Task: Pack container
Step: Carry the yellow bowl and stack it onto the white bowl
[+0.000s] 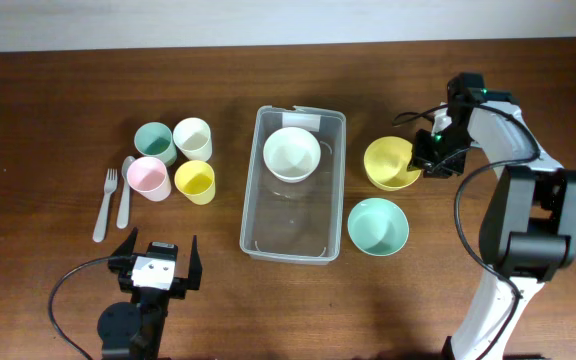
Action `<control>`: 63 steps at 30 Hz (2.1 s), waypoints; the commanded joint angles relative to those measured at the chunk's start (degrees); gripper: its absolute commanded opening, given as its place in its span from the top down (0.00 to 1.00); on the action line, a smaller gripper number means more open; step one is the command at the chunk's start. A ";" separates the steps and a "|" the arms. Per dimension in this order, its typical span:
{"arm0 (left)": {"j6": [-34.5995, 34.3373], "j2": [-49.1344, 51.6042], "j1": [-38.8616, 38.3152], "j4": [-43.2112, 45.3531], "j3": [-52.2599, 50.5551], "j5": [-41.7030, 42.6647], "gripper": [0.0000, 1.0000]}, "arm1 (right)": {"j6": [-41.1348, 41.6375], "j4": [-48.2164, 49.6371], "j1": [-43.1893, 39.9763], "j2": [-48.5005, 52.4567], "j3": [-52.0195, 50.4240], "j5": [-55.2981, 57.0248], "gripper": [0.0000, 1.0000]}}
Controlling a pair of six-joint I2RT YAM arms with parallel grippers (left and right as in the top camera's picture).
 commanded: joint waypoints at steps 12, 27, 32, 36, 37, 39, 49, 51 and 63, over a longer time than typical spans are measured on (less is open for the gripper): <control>0.48 -0.37 -0.11 0.26 -0.48 0.85 0.00 | -0.20 3.48 -2.10 2.86 -0.31 -13.05 0.96; 0.50 -0.37 -0.11 0.26 -0.48 0.85 0.00 | -3.98 4.55 1.70 -13.90 0.52 -40.83 0.96; 0.48 -0.37 -0.11 0.26 -0.48 0.85 0.00 | -0.11 5.20 14.78 -21.62 3.15 -24.02 0.96; 0.48 -0.37 -0.11 0.28 -0.48 0.85 0.00 | 2.16 8.41 24.74 -20.50 3.37 -13.53 0.96; 0.50 -0.37 -0.11 0.26 -0.48 0.85 0.00 | 2.73 8.68 26.05 -19.91 3.37 -10.86 0.96; 0.50 -0.37 -0.11 0.26 -0.48 0.85 0.00 | 3.82 9.62 27.96 -18.01 3.37 -5.97 0.96; 0.48 -0.37 -0.11 0.26 -0.48 0.85 0.00 | 7.58 15.67 26.91 -7.08 3.37 -1.05 0.96; 0.48 -0.37 -0.11 0.26 -0.48 0.85 0.00 | 8.68 15.72 26.77 -6.67 3.37 2.64 0.96; 0.48 -0.37 -0.11 0.26 -0.48 0.85 0.00 | 2.56 15.39 26.43 -9.97 7.54 -5.75 0.50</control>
